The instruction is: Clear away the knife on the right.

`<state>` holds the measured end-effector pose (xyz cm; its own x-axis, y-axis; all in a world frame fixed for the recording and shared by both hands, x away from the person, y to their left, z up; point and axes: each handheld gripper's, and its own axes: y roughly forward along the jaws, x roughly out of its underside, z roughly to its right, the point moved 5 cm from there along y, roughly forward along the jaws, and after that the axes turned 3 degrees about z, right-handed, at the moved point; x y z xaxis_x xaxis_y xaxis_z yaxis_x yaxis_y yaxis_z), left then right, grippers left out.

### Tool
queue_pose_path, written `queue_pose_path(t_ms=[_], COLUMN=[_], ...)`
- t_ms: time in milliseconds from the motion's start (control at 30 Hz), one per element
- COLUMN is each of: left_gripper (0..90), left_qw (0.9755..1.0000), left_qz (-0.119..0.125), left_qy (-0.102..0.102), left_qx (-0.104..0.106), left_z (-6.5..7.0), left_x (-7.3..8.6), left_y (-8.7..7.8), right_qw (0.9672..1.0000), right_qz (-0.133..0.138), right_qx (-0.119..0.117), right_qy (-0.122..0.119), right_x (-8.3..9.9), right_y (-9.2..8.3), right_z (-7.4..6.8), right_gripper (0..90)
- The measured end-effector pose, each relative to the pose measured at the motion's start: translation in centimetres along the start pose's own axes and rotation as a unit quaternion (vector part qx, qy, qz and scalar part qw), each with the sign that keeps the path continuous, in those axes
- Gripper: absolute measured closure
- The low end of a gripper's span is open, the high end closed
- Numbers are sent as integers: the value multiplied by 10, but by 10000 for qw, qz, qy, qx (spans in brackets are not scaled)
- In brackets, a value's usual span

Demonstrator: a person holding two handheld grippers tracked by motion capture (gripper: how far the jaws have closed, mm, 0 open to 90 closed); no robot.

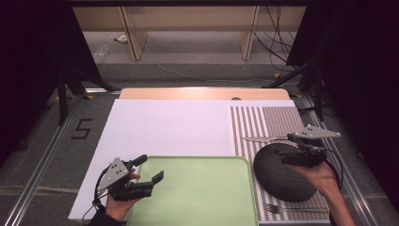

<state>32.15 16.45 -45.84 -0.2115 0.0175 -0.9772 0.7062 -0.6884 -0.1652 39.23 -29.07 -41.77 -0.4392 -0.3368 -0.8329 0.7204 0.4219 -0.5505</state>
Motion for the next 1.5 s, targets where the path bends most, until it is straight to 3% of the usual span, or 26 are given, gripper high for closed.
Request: queue_pose_path(t_ms=[367,500,900,1100,1300,1333,1367,1500], left_gripper=[164,163,164,164,164,165,165,165], left_qw=[10000,10000,10000,10000,10000,10000,10000,10000], left_qz=[37,53,53,50,53,48,48,50], left_qy=[-9,-5,-16,-27,-24,-31,-31,-29], left_qx=[16,13,6,10,24,19,19,27], left_z=[0,-1,-1,-1,-1,-1,-1,-1], left_x=[-1,-1,-1,-1,-1,-1,-1,-1], left_y=[-1,-2,-1,-1,-1,-1,-1,-1], right_qw=[9987,9957,9905,9830,9786,9756,9756,9700], right_qz=[-489,-897,-1352,-1814,-2030,-2174,-2174,-2413], right_qx=[123,226,238,280,286,307,307,297], right_qy=[-33,-36,33,99,158,100,100,50], right_x=[-4,-3,0,3,5,6,6,8], right_y=[19,33,53,71,79,82,82,88], right_z=[23,40,63,76,85,88,88,93], right_gripper=[263,263,268,270,277,277,277,277])
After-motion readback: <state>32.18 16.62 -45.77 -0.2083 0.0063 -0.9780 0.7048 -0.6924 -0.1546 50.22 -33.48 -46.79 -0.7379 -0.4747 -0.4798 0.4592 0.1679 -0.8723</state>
